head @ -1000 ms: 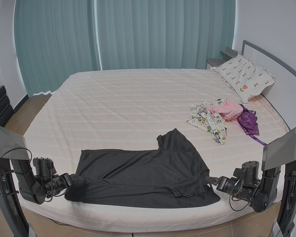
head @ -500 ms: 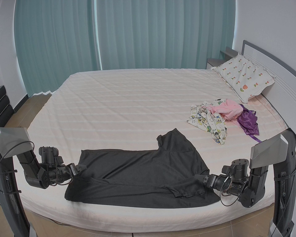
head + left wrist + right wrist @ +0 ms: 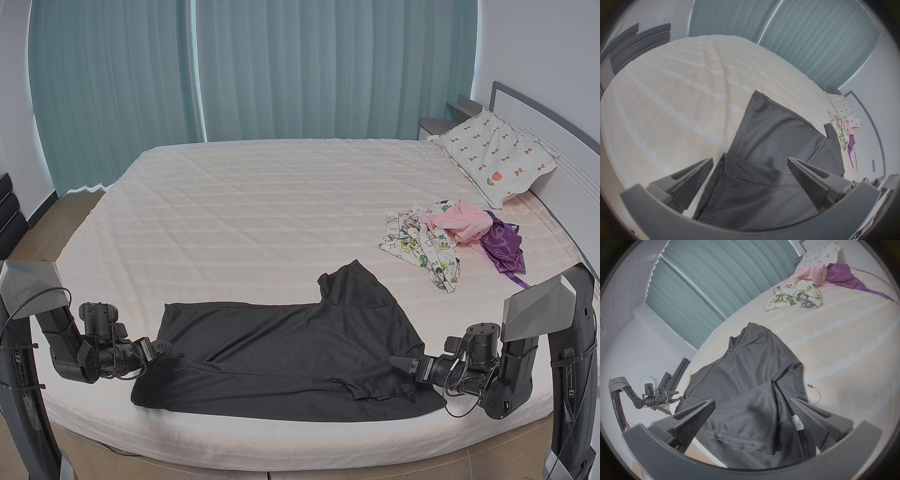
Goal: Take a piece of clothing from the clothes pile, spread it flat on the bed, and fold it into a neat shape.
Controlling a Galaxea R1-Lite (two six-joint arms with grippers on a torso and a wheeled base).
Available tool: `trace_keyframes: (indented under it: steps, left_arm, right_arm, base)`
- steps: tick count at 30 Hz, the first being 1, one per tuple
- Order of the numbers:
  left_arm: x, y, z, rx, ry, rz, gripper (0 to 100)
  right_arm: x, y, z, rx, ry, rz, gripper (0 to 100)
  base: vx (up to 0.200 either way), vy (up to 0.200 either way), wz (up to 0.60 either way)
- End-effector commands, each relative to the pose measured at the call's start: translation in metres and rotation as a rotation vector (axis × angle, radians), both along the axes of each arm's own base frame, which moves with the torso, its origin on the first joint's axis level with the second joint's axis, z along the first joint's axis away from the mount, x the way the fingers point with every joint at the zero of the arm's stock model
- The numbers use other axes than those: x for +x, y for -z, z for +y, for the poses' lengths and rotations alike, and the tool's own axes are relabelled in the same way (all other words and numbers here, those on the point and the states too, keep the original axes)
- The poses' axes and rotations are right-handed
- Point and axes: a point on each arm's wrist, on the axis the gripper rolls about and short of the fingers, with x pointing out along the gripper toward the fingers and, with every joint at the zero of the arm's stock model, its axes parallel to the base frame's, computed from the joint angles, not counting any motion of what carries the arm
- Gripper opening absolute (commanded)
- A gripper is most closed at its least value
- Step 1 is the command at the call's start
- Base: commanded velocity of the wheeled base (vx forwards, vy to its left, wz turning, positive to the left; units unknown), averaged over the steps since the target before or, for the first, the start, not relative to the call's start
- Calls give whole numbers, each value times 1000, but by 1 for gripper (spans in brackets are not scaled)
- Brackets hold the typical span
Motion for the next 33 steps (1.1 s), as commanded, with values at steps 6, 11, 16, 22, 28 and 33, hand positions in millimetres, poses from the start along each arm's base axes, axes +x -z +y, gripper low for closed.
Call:
trace_keyframes:
  steps: [6,11,16,22,28,33]
  left_arm:
    - [-7,-1,4,-2,-16,12,100]
    - [-8,-1,5,-3,-17,14,100]
    - [-8,2,5,-6,-21,19,100]
    - [-8,2,5,-3,-21,16,100]
    - [-5,6,5,0,-30,15,100]
    - [-1,4,4,-25,-55,5,100]
  right_arm:
    - [13,18,6,-40,-38,12,100]
    - [23,21,13,-42,-50,9,0]
    - [27,20,14,-41,-52,8,0]
    - [27,17,6,-29,-22,-9,0]
    - [25,13,2,1,9,-51,0]
    - [27,11,-4,7,29,-69,0]
  base:
    - [0,0,0]
    - [0,0,0]
    - [0,0,0]
    - [0,0,0]
    - [0,0,0]
    - [0,0,0]
